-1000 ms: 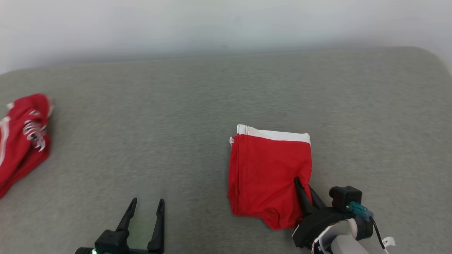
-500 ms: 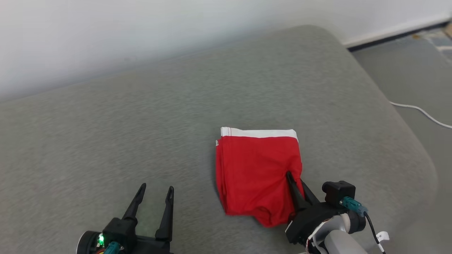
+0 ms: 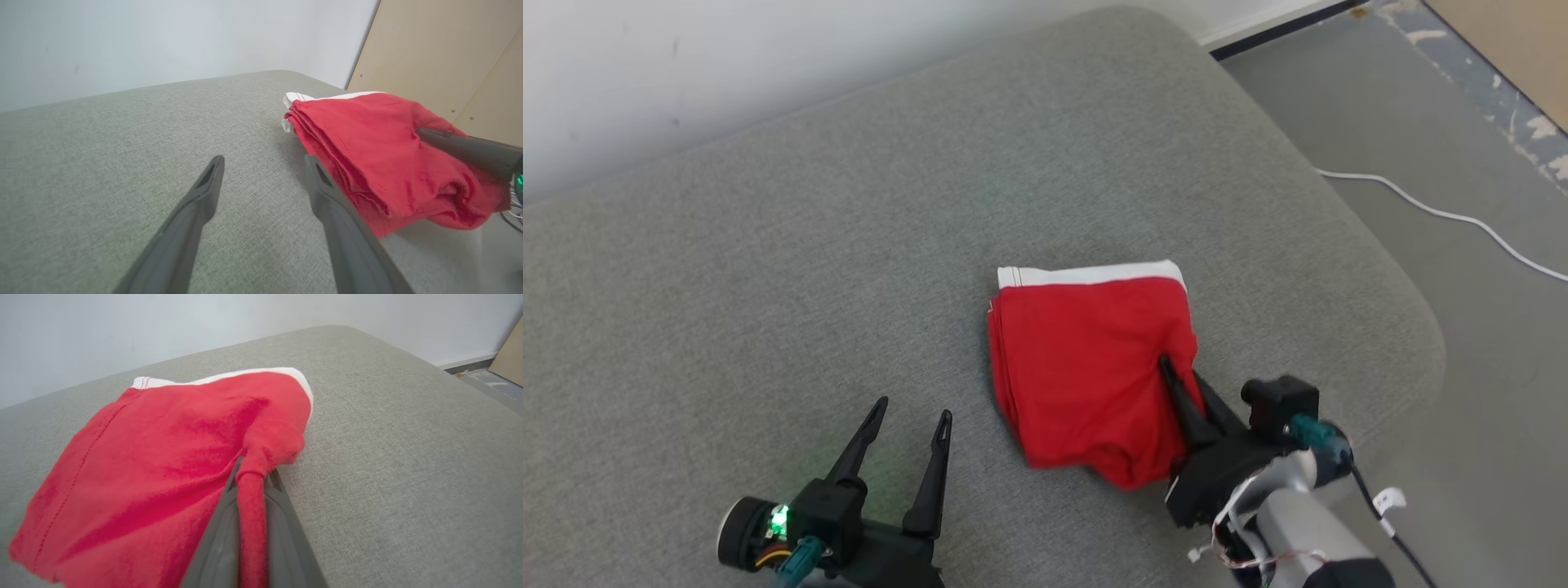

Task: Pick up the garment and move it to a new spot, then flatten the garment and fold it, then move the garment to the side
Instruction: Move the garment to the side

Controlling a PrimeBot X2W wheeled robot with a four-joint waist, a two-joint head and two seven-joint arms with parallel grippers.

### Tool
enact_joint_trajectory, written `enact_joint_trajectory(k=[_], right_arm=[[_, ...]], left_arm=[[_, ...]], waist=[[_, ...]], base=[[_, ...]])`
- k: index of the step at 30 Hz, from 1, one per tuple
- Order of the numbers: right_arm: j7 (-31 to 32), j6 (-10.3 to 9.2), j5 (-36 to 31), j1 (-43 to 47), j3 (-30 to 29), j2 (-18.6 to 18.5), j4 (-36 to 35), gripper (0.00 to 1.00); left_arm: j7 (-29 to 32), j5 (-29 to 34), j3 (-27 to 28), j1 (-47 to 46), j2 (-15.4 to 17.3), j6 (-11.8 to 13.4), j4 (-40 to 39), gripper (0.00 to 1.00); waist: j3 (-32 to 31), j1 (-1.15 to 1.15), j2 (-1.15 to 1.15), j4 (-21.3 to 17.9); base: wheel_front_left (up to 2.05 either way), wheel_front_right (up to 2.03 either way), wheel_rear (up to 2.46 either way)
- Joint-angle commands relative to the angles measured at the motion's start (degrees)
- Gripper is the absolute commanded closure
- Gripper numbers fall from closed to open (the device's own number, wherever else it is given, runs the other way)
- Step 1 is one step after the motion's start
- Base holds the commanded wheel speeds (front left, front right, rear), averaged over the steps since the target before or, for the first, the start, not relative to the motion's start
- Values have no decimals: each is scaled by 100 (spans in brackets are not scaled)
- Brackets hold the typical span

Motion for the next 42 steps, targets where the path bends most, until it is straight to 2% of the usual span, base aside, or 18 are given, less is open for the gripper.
enact_joint_trajectory(k=[1, 9, 14, 21, 26, 27, 28, 29, 30, 31, 35, 38, 42], right_arm=[[1, -14, -68, -122, 7, -56, 25, 100], [1, -15, -485, -974, -263, -632, 420, 100], [1, -15, -828, -1572, -808, -1180, 950, 100], [1, -15, -1556, -2081, -2044, -1939, 1592, 100], [1, -15, -2245, -2222, -3141, -2237, 1734, 98], [0, -15, -2377, -2225, -3371, -2282, 1667, 86], [0, -15, -2498, -2206, -3619, -2297, 1587, 13], [0, -15, -2498, -2206, -3619, -2297, 1587, 13], [1, -15, -2817, -2133, -4061, -2258, 1399, 0], [1, -15, -2817, -2133, -4061, -2258, 1399, 0], [1, -15, -3356, -1972, -4934, -2006, 837, 0], [0, -15, -3571, -1903, -5258, -1733, 454, 0], [2, -15, -3342, -1741, -4887, -1327, 15, 0]], left_arm=[[-19, -45, -31, -92, 37, 5, -29, 0], [-19, 47, -175, -324, 163, 5, -75, 0], [-19, 99, -251, -509, 252, 6, -75, 0], [-19, 175, -278, -692, 330, 6, -153, 0], [-13, 203, -203, -667, 380, 8, -141, 0], [-13, 212, -194, -660, 384, 9, -135, 0], [-13, 215, -192, -649, 385, 9, -127, 0], [-13, 215, -192, -649, 385, 9, -127, 0], [-12, 220, -169, -617, 381, 9, -105, 0], [-12, 220, -169, -617, 381, 9, -105, 0], [-13, 218, -129, -536, 326, 8, -75, 0], [-15, 204, -71, -466, 274, 8, -58, 0], [-18, 192, 62, -319, 215, 7, -32, 0]], waist=[[173, 0, -1, 98], [675, 0, -1, 823], [1021, 0, -1, 1271], [1295, 0, -1, 1714], [1311, 0, -1, 1863], [1302, 0, -1, 1873], [1282, 0, -1, 1880], [1282, 0, -1, 1880], [1230, 0, -1, 1881], [1230, 0, -1, 1881], [1050, 0, -1, 1863], [868, 0, -1, 1835], [578, 0, -1, 1797]], base=[[0, 0, 0], [0, 0, 0], [0, 0, 0], [0, 0, 0], [0, 0, 0], [0, 0, 0], [0, 0, 0], [0, 0, 0], [0, 0, 0], [0, 0, 0], [0, 0, 0], [0, 0, 0], [0, 0, 0]])
